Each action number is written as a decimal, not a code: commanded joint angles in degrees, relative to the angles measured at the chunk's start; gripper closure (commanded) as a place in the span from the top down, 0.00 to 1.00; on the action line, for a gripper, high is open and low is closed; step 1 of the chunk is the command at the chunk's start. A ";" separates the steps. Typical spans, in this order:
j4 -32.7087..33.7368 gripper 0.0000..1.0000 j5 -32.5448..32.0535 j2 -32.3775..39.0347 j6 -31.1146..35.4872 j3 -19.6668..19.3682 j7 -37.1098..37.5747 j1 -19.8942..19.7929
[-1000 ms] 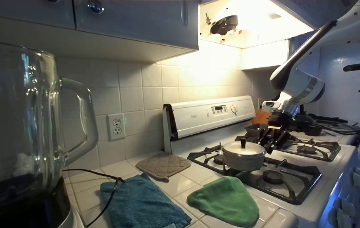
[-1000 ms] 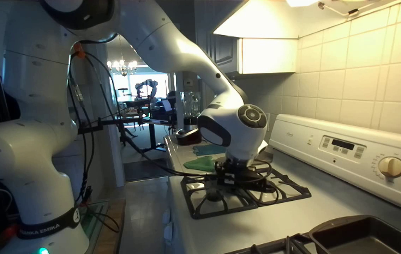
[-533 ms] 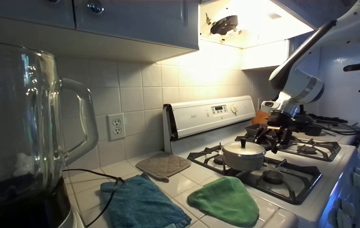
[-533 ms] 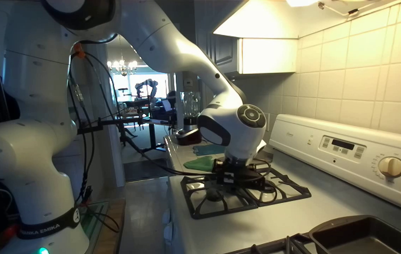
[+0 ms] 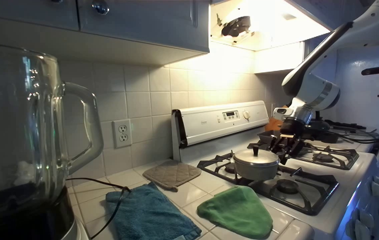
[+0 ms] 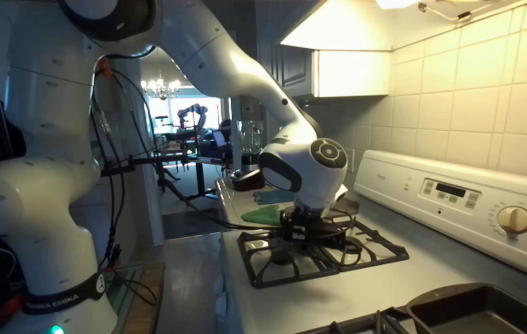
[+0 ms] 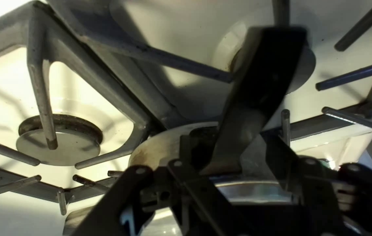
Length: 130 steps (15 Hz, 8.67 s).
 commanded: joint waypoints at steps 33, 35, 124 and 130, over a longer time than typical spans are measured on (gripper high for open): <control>0.94 0.13 -21.84 -2.34 -10.02 -5.28 -8.08 -0.32; 0.79 0.13 -23.23 -2.71 -9.64 -5.13 -7.90 -0.26; 4.23 1.00 -31.10 -7.71 1.78 13.18 -0.76 21.02; 1.46 1.00 -32.33 -8.92 8.18 11.83 6.65 20.82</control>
